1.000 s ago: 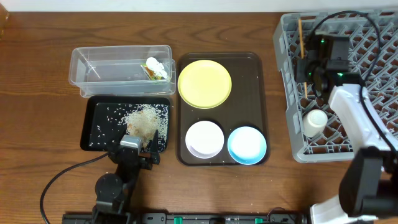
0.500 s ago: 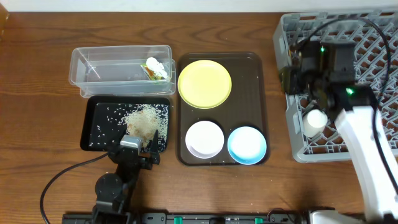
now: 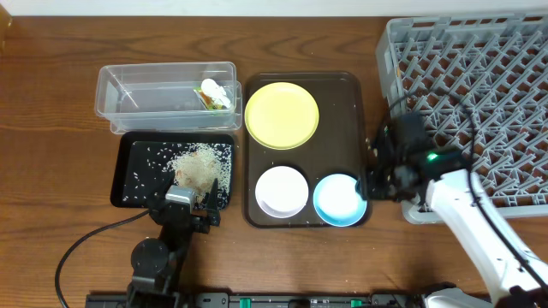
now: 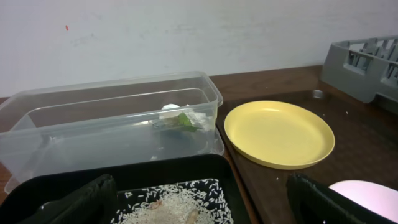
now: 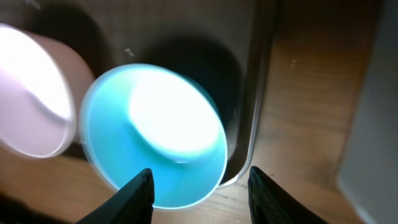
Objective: Sort waste into correct bins and load items into the dishwasher rack
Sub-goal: 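Reach the right gripper to the light-blue bowl rim and grasp it, then lift the light-blue bowl and stand it upright in the rack, then move the right gripper to the white bowl and grasp its rim, then carry the white bowl to the rack and set it beside the blue bowl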
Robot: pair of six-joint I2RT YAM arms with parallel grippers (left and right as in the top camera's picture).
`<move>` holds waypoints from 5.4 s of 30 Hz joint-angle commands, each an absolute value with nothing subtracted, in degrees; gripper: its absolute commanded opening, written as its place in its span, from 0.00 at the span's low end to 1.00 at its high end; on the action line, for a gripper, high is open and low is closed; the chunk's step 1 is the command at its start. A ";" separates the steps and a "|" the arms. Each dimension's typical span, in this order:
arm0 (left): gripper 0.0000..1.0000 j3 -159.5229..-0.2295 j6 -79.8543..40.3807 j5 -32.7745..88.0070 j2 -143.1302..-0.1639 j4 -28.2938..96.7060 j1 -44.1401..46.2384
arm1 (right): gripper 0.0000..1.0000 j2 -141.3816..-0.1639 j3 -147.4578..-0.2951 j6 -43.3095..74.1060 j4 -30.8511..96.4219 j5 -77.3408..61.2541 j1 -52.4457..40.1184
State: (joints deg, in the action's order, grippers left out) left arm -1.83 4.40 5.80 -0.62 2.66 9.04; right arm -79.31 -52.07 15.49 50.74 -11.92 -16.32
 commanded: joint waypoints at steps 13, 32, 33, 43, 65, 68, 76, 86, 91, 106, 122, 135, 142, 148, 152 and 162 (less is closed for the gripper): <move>0.90 -0.23 4.69 5.96 -0.23 3.49 8.75 | 0.01 -78.65 -42.46 22.17 37.45 -6.44 -17.43; 0.89 -0.23 4.69 5.96 -0.23 3.49 8.75 | 0.01 -67.13 -65.54 20.27 40.29 53.67 -15.18; 0.90 -0.23 4.69 5.96 -0.23 3.49 8.73 | 0.01 -67.40 -65.54 20.08 39.03 57.30 -15.18; 0.90 -0.23 4.69 5.96 -0.23 3.49 8.75 | 0.01 -76.86 -65.54 16.67 31.86 70.19 -13.04; 0.90 -0.23 4.69 5.96 -0.23 3.49 8.75 | 0.01 -99.59 -65.54 11.20 27.03 63.79 -11.73; 0.90 -0.23 4.69 5.96 -0.23 3.49 8.75 | 0.01 -99.77 -65.54 8.71 27.64 63.81 -14.04; 0.90 -0.23 4.71 5.96 -0.23 3.49 8.75 | 0.13 -99.57 -65.56 12.21 33.89 63.48 -18.48; 0.89 -0.23 4.69 5.96 -0.23 3.49 8.75 | 0.49 -92.51 -65.58 12.36 37.19 52.77 -23.97; 0.89 -0.23 4.69 5.96 -0.23 3.49 8.75 | 0.50 -85.84 -65.58 12.40 36.60 24.75 -26.94; 0.90 -0.23 4.69 5.96 -0.23 3.49 8.75 | 0.47 -94.02 -63.53 18.24 41.54 -14.39 -36.07; 0.90 -0.23 4.69 5.96 -0.23 3.49 8.75 | 0.32 -99.77 -63.40 22.06 42.39 -7.75 -37.19; 0.90 -0.23 4.69 5.96 -0.23 3.49 8.75 | 0.01 -97.78 -64.62 23.57 44.05 -1.89 -35.14; 0.90 -0.23 4.71 5.96 -0.23 3.49 8.75 | 0.01 -83.70 -69.32 23.55 50.02 23.94 -26.17; 0.89 -0.23 4.71 5.96 -0.23 3.49 8.75 | 0.01 -72.49 -70.48 23.51 45.01 52.10 -18.46; 0.89 -0.23 4.69 5.96 -0.23 3.49 8.75 | 0.01 -71.96 -70.43 22.35 44.14 62.59 -12.32; 0.89 -0.23 4.71 5.96 -0.23 3.49 8.75 | 0.01 -82.50 -70.41 13.58 36.67 67.66 1.10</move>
State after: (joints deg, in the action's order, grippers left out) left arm -1.83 4.51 5.78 -0.62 2.63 9.04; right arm -79.20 -70.54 19.16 38.24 63.75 -1.13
